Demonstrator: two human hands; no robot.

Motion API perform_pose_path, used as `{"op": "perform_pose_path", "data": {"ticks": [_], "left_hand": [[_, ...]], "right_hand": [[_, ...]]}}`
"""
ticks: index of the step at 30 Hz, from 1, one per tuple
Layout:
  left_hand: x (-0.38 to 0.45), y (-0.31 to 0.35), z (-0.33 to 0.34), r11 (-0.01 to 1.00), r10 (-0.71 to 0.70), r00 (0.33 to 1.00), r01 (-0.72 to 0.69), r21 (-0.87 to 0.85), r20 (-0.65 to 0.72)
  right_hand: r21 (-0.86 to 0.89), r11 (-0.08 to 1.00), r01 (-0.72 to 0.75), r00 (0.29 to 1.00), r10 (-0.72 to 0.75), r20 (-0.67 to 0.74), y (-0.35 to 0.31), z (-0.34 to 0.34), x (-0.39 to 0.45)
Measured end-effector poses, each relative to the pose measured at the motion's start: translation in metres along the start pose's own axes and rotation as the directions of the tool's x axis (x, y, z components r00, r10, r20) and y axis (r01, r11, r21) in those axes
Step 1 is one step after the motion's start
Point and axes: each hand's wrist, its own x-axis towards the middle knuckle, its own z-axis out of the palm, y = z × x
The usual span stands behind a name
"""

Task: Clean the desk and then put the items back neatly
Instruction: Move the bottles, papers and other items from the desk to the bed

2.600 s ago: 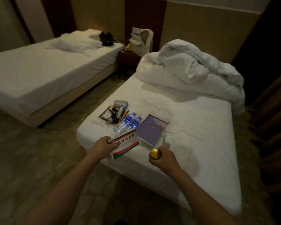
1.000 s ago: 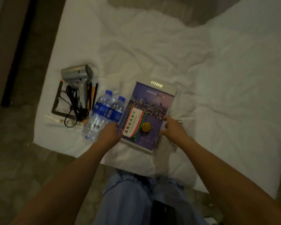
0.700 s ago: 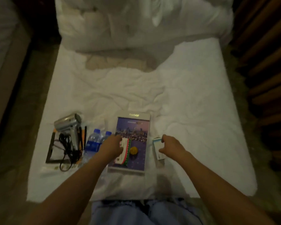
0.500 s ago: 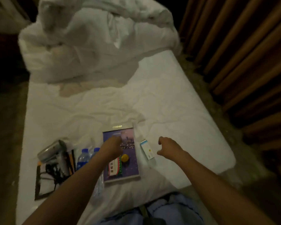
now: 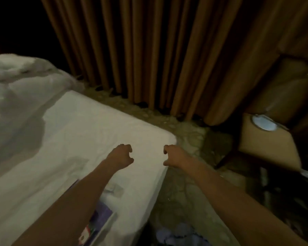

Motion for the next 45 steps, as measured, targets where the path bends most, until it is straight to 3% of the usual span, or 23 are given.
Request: {"op": "perform_pose_path", "data": {"ticks": [7,12,17,27,35,45], "left_hand": [[0.028,0.158,0.024,0.940,0.280,0.953,-0.296,0.172,0.112],[0.015,0.305,0.072,0.832,0.499,0.836,-0.536,0.144,0.228],[-0.010,0.441,0.126,0.717,0.622,0.727,-0.678,0.163,0.289],[-0.038,0.641,0.244,0.518,0.722,0.504,-0.848,0.112,0.473],[0.005,0.761,0.324,0.326,0.703,0.341,-0.934,0.144,0.624],[0.022,0.950,0.394,0.033,0.648,0.079,-0.997,0.076,0.757]], "right_hand": [[0.197,0.952,-0.235,0.959,0.261,-0.114,0.125,-0.027,-0.091],[0.268,0.873,-0.406,0.881,0.452,-0.137,0.231,-0.026,-0.174],[0.278,0.797,-0.537,0.801,0.585,-0.130,0.329,-0.030,-0.252],[0.390,0.636,-0.666,0.651,0.751,-0.112,0.494,-0.016,-0.385],[0.524,0.472,-0.709,0.541,0.841,-0.026,0.599,0.001,-0.393],[0.762,0.014,-0.648,0.178,0.975,0.135,0.702,-0.005,-0.434]]}}
